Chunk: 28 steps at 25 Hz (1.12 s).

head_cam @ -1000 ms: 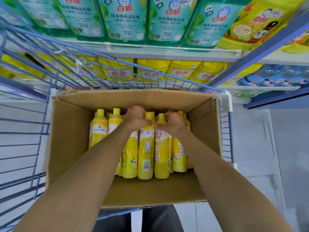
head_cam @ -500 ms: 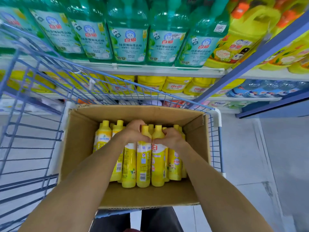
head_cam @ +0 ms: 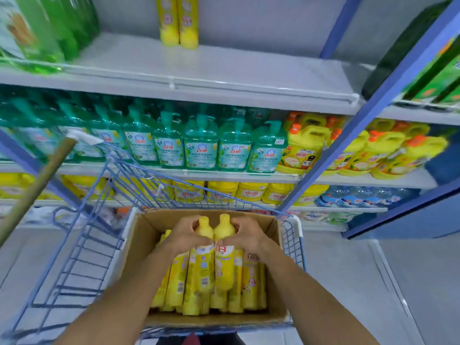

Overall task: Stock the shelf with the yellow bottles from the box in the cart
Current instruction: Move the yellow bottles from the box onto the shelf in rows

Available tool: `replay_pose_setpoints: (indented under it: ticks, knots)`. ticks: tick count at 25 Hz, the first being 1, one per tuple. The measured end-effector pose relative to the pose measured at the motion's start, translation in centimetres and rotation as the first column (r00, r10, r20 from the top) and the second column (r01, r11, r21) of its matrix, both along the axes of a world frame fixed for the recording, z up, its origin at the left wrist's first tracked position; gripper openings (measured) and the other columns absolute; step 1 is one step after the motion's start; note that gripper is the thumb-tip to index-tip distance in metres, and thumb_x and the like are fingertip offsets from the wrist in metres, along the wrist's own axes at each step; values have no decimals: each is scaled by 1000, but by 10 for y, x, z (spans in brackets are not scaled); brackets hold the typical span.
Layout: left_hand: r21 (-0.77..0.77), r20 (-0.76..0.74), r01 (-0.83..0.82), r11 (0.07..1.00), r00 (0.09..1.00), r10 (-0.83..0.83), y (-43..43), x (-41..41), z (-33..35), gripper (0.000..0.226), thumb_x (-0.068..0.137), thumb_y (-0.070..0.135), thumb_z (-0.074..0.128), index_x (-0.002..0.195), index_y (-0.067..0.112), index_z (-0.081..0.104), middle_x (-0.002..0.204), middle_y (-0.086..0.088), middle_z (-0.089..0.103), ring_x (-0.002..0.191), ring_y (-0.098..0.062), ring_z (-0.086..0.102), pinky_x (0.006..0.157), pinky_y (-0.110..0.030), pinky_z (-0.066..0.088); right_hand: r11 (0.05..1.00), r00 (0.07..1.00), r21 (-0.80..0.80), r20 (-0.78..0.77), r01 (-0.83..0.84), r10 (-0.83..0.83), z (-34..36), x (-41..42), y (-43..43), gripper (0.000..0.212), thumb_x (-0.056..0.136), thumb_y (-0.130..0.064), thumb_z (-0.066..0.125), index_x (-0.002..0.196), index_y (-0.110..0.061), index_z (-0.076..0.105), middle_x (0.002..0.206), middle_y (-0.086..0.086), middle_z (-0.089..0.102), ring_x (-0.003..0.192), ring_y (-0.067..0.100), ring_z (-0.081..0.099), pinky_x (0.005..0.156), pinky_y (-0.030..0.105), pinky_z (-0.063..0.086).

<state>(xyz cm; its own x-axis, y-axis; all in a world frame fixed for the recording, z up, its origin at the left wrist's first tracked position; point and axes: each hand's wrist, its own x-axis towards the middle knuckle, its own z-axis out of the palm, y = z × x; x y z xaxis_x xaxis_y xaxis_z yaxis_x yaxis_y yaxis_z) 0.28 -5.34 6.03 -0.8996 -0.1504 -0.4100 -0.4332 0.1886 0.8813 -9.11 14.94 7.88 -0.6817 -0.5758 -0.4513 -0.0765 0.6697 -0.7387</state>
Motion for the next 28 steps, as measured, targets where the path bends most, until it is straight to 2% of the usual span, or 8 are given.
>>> replay_pose_setpoints:
  ticks: [2,4,6,10,16,23,25,28]
  knots:
    - [-59,-85,-8,998,996,3,-15,-23,59,48,51,11,95,94,15,73,89,1,78,85,-16,71,84,-46,59,993,997,-115,-68,19,-27,49,-25,-10,35,58,-33,97,82,-24,74,80,-11,74,72,-4,62,69,34,57]
    - [-134,-175,5,991,984,-29,-29,-41,125,47,58,6,95,99,8,73,96,-9,77,92,-24,74,84,-49,59,980,988,-196,-153,-19,-11,102,-46,-22,42,60,-32,97,88,-12,73,84,0,75,73,7,61,69,42,56]
    - [-204,-269,14,979,961,-69,-43,-56,186,43,64,3,93,101,2,71,98,-15,76,94,-25,73,84,-45,58,959,976,-281,-214,-34,-28,156,-68,-36,47,63,-25,97,96,-3,72,86,1,74,74,9,62,68,39,55]
    - [-293,-431,-25,956,896,-109,-73,-81,295,40,66,0,90,101,0,70,101,-17,75,83,-12,70,85,-37,58,892,952,-441,-301,-93,-49,265,-97,-65,50,65,-19,96,109,-10,75,104,1,79,92,10,72,89,37,60]
    - [-398,-588,-88,913,789,-180,-126,-111,426,41,68,-1,87,105,-1,70,103,-20,75,87,-18,69,89,-46,57,767,917,-611,-391,-196,-77,390,-120,-117,40,74,1,86,110,-8,72,95,-3,79,87,6,72,79,21,56]
    - [-385,-691,-180,905,707,-153,-197,-150,461,42,68,2,88,105,-3,70,103,-18,76,102,-34,71,90,-52,57,746,845,-626,-507,-224,-171,432,-158,-196,43,77,1,84,115,7,66,111,25,72,93,18,67,87,34,59]
    - [-357,-697,-203,912,708,-115,-210,-161,450,41,69,-4,86,107,-5,70,105,-19,75,96,-29,73,91,-49,58,763,839,-614,-510,-200,-190,423,-167,-216,42,78,-1,84,115,6,66,109,22,73,92,18,67,88,38,58]
    - [-300,-689,-186,936,721,-78,-230,-177,431,46,68,-7,85,111,0,70,108,-16,76,90,-17,69,89,-39,57,784,859,-601,-474,-155,-194,402,-180,-238,41,78,1,84,115,-1,67,105,11,73,89,13,68,83,29,60]
